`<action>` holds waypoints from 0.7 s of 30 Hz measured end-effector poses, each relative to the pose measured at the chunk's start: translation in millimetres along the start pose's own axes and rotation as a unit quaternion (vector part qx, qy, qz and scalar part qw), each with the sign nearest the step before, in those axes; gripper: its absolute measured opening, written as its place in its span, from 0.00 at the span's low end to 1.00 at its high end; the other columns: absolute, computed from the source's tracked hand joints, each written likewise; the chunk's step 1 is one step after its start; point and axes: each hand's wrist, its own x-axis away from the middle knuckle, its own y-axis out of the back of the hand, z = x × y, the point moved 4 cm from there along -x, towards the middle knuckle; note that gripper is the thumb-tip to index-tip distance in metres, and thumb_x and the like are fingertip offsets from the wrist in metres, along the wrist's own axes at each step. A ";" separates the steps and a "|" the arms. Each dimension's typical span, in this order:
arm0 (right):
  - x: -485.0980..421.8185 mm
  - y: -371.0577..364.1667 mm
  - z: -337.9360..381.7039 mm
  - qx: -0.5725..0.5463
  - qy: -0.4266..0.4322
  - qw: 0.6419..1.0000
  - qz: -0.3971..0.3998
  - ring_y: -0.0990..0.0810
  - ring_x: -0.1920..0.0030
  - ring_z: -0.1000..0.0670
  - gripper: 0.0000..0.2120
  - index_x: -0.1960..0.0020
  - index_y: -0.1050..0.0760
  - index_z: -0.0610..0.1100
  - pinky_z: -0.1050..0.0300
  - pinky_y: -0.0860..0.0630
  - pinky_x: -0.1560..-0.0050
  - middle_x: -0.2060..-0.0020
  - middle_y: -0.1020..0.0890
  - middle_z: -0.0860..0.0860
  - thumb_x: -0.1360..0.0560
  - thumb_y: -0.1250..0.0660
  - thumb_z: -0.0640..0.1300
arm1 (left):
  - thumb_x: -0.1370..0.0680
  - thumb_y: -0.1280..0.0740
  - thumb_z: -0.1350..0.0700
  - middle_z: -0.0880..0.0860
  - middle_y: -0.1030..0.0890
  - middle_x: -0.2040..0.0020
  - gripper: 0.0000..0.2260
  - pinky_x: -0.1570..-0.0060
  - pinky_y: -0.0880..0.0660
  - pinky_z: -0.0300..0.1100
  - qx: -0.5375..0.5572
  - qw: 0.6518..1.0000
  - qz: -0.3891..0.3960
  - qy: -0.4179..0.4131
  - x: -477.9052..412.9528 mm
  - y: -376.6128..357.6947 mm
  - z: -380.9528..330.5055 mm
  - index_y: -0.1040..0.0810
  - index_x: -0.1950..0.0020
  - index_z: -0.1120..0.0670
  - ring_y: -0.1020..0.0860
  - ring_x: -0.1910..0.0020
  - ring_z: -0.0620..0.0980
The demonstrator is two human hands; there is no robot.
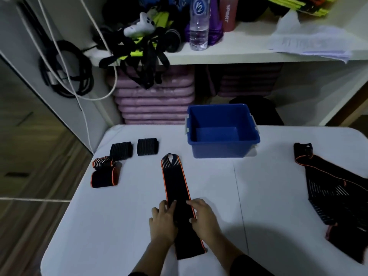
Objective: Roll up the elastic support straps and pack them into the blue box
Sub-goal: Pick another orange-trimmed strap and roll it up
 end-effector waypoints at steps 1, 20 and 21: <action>-1.4 -1.2 0.5 0.019 0.006 1.000 0.002 0.28 0.39 0.54 0.27 0.32 0.30 0.52 0.66 0.31 0.36 0.37 0.28 0.55 0.29 0.33 0.35 | 0.23 0.40 0.53 0.51 0.43 0.28 0.29 0.40 0.32 0.48 -0.015 1.000 0.004 -0.006 -3.1 1.3 1.9 0.48 0.25 0.44 0.36 0.36 0.55; 30.0 127.3 -57.4 -0.013 -0.056 0.978 -0.202 0.25 0.41 0.53 0.17 0.36 0.28 0.51 0.56 0.26 0.38 0.40 0.24 0.55 0.24 0.35 0.49 | 0.26 0.35 0.61 0.48 0.20 0.50 0.09 0.53 0.25 0.35 0.333 0.934 -0.013 -0.132 -6.2 12.5 -106.1 0.25 0.50 0.48 0.20 0.53 0.47; 34.8 145.6 -65.9 -0.017 -0.061 0.969 -0.238 0.24 0.42 0.52 0.16 0.37 0.27 0.51 0.57 0.26 0.40 0.41 0.22 0.54 0.24 0.35 0.48 | 0.26 0.35 0.60 0.48 0.19 0.51 0.09 0.55 0.25 0.33 0.337 0.930 -0.003 -0.146 -5.7 11.1 -124.4 0.26 0.49 0.48 0.20 0.55 0.47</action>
